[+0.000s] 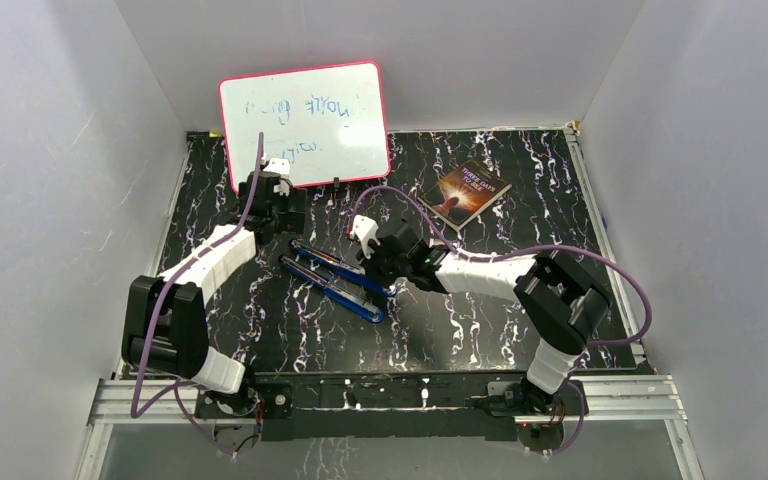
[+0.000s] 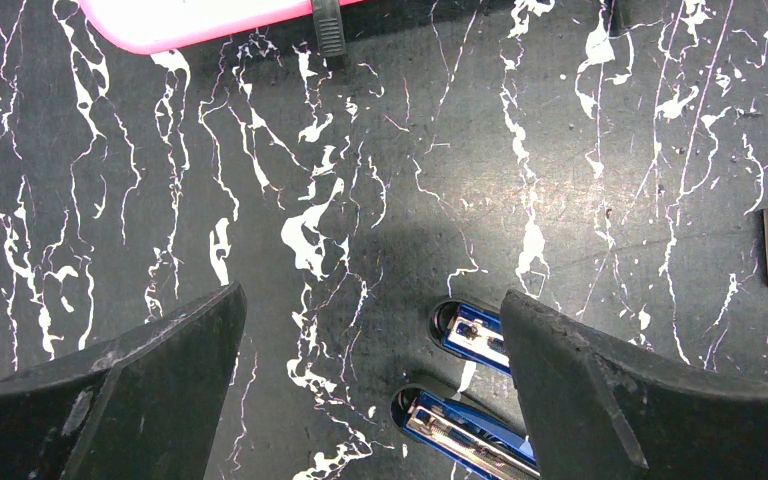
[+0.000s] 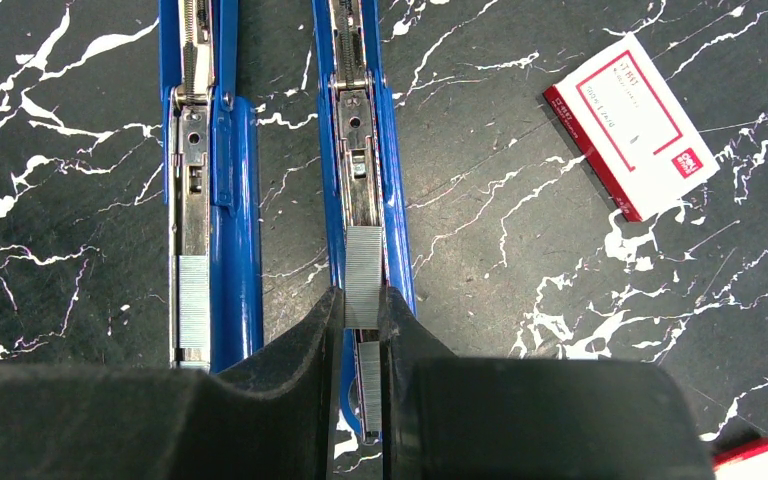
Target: Load the staples into the stapler
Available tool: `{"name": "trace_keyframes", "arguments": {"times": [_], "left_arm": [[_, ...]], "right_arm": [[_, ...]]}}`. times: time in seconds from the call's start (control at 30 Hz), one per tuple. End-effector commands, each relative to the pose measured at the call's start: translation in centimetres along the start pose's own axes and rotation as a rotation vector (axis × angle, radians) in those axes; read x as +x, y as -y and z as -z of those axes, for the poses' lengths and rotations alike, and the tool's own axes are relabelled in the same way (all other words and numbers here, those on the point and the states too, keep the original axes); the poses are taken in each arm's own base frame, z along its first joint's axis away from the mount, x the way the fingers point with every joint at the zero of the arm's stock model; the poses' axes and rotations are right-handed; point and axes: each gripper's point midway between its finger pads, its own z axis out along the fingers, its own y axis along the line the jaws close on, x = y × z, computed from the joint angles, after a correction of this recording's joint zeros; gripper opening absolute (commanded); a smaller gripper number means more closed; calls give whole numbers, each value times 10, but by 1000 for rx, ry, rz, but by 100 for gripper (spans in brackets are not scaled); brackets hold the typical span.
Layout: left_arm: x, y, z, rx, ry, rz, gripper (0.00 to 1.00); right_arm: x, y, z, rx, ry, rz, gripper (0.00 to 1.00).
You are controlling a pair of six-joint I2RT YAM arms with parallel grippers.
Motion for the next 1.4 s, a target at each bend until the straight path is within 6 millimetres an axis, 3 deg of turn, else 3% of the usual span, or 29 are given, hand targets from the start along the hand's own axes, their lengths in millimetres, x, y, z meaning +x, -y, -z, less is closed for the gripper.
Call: {"name": "trace_keyframes", "arguments": {"times": [0.0, 0.6, 0.7, 1.37], "left_arm": [[-18, -5, 14, 0, 68, 26, 98], [-18, -5, 14, 0, 69, 26, 98], [-18, -5, 14, 2, 69, 24, 98], [-18, -5, 14, 0, 69, 26, 98]], "right_arm": [[-19, 1, -3, 5, 29, 2, 0], [-12, -1, -3, -7, -10, -6, 0], [1, -1, -10, -10, -48, -10, 0], [21, 4, -1, 36, -128, -36, 0]]}}
